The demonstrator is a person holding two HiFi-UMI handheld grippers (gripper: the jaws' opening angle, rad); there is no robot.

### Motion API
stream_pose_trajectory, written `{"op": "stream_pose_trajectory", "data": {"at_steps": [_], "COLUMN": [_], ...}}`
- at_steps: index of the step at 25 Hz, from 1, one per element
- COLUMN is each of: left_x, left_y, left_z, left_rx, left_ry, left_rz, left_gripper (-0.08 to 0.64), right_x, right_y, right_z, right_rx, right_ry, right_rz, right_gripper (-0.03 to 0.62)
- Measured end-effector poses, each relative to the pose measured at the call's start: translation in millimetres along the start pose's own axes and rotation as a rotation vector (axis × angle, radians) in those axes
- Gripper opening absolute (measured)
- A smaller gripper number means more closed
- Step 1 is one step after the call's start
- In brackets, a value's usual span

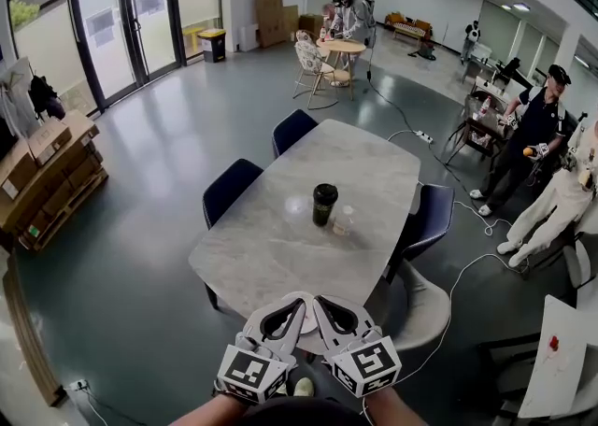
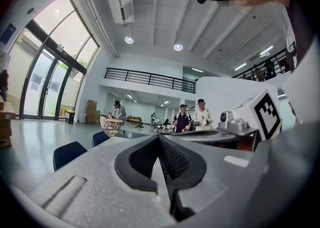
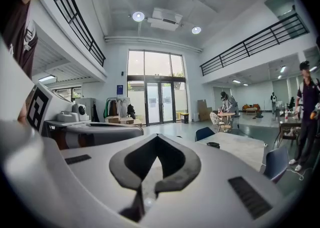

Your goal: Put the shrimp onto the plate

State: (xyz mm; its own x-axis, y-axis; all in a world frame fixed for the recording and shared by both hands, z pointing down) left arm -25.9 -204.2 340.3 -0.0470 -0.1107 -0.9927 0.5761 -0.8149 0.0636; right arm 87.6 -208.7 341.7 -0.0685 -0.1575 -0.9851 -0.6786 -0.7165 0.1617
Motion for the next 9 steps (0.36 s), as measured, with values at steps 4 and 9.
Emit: {"op": "stream_pose_trajectory", "data": {"at_steps": [4,9], "left_x": [-2.1,-2.1], "left_y": [1.5,4.9], "left_z": [-4.3,-6.7], "left_rx": [-0.003,-0.009], "left_ry": [-0.003,-0.009], "left_rz": [-0.001,-0.004], "left_gripper": [0.008,0.008], "right_x": [-1.3,-0.4], "right_y": [-2.9,-4.8], "right_z": [0.5,-3.7], "right_rx": [-0.003,-0.013], "right_ry": [-0.018,-0.021], "right_rz": [0.007,0.008], "right_gripper": [0.000,0.000]}}
Point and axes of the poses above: the fingertips, and each gripper's own axes: y forward along the fingers, z to its left, x out of its top, the point moved 7 cm from there along -y, backward along the fingers, and after that the axes turned 7 degrees about x, right-handed, at the moved point
